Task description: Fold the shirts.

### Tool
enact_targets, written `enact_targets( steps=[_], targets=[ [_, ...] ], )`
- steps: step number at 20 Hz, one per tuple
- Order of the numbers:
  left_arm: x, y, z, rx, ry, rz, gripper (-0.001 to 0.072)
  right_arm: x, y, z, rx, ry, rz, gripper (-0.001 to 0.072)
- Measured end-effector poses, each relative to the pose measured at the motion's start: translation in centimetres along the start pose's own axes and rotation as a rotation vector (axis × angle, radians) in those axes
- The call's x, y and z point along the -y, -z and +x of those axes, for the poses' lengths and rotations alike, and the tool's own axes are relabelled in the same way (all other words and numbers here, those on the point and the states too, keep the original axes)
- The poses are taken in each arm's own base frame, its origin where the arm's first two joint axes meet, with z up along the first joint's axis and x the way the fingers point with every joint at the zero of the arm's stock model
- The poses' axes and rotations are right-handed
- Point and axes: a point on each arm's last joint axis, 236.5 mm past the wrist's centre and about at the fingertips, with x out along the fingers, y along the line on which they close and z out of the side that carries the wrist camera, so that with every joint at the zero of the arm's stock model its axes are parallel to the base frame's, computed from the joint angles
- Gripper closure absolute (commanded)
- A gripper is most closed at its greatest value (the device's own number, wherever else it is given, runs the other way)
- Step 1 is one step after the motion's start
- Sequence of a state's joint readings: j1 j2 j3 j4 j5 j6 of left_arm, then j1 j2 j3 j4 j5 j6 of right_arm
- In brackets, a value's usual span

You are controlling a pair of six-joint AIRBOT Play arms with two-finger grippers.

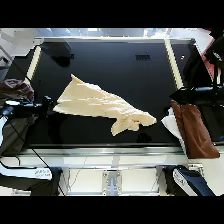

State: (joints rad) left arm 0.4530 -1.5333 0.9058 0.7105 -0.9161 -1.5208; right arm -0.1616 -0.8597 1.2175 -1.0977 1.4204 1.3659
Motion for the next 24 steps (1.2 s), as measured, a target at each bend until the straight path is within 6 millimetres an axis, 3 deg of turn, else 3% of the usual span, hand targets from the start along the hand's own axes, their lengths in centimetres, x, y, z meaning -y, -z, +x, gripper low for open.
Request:
enact_targets(
  steps=[2,4,5,9,12,17,21,24],
  targets=[
    [0.0,-0.2,0.6,0.012,-0.003,0.005,0.0336,0.0,-0.1,0.0,0.003,-0.001,0.008,0.0332],
    [0.2,-0.6,1.3,0.037,-0.007,0.018,0.0694,-0.2,-0.2,0.0,0.008,-0.008,0.011,0.0360],
    [0.4,-0.7,1.5,0.047,-0.005,0.026,0.0699,-0.3,-0.2,0.0,0.010,-0.011,0.013,0.0390],
    [3.6,-1.1,1.2,0.085,0.099,0.050,0.0699,0.2,0.7,0.9,-0.020,-0.008,0.029,0.0378],
    [5.6,-1.5,0.1,0.120,0.162,0.073,0.0699,1.4,4.2,4.2,-0.113,-0.019,0.092,0.0190],
    [7.5,-1.2,-1.2,0.133,0.214,0.100,0.0699,1.7,9.9,11.3,-0.164,-0.124,0.312,0.0192],
    [8.0,-0.7,-1.6,0.118,0.230,0.113,0.0699,1.8,14.8,14.5,-0.222,-0.152,0.474,0.0192],
    [8.2,-0.5,-1.7,0.112,0.235,0.116,0.0699,1.8,16.7,16.0,-0.223,-0.164,0.569,0.0192]
  ],
)
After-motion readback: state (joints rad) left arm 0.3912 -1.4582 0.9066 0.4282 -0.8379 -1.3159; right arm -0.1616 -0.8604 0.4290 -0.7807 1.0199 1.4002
